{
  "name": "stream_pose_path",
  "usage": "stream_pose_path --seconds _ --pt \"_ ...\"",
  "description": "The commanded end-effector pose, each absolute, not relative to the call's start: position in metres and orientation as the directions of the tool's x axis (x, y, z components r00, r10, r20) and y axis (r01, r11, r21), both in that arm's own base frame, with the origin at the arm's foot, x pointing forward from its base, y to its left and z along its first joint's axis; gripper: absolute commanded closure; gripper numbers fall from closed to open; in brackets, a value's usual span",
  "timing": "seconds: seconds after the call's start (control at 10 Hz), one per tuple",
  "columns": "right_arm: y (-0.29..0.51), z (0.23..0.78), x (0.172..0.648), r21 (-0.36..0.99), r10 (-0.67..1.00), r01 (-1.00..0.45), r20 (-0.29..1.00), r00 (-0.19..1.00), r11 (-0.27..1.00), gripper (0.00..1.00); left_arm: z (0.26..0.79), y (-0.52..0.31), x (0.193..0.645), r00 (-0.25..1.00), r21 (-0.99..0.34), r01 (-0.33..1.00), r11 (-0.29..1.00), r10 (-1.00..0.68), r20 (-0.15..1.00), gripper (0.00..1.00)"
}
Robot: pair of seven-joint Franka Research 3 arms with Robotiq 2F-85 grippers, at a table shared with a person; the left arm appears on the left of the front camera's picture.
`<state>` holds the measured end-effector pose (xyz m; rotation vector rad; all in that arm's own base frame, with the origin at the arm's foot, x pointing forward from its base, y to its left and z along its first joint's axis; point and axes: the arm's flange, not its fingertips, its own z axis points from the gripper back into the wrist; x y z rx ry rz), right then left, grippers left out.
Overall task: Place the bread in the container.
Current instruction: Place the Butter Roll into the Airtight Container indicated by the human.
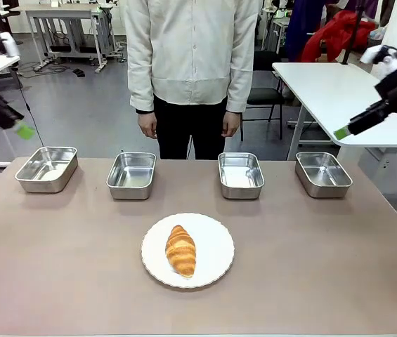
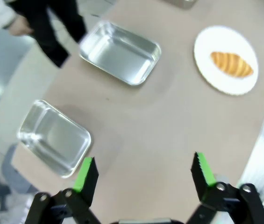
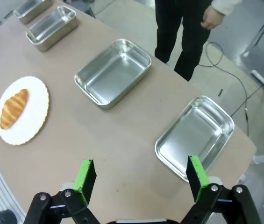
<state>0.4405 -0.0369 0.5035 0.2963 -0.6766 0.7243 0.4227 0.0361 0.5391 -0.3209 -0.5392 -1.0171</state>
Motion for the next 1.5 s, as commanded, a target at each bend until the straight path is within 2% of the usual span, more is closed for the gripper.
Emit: stream_pose_path --seconds 0.0,0.1,0.2,0.7,1.0,1.4 --pt "-0.048 0.494 0.441 0.055 0.49 -0.724 0.7 0.519 0.688 0.0 0.519 0.072 0.449 0.375 -0.046 0.902 0.43 -0.726 0.577 0.0" --pt "-0.044 0.491 0.44 0.075 0.474 -0.713 0.698 0.536 0.697 0.0 0.515 0.064 0.447 0.374 -0.011 0.887 0.462 -0.704 0.603 0.0" --pt "-0.049 0.5 0.438 0.038 0.499 -0.701 0.675 0.544 0.712 0.0 0.528 0.065 0.426 0.375 -0.022 0.894 0.447 -0.721 0.582 0.0" --pt "-0.046 0.498 0.436 0.033 0.5 -0.689 0.662 0.558 0.724 0.0 0.526 0.065 0.43 0.37 -0.008 0.896 0.443 -0.738 0.564 0.0" --pt "-0.092 0.515 0.438 0.041 0.432 -0.684 0.747 0.505 0.728 0.0 0.548 0.129 0.436 0.406 -0.081 0.855 0.511 -0.565 0.719 0.0" --pt "-0.122 0.517 0.44 0.07 0.382 -0.693 0.793 0.475 0.718 0.0 0.558 0.174 0.424 0.339 -0.066 0.874 0.482 -0.506 0.793 0.0"
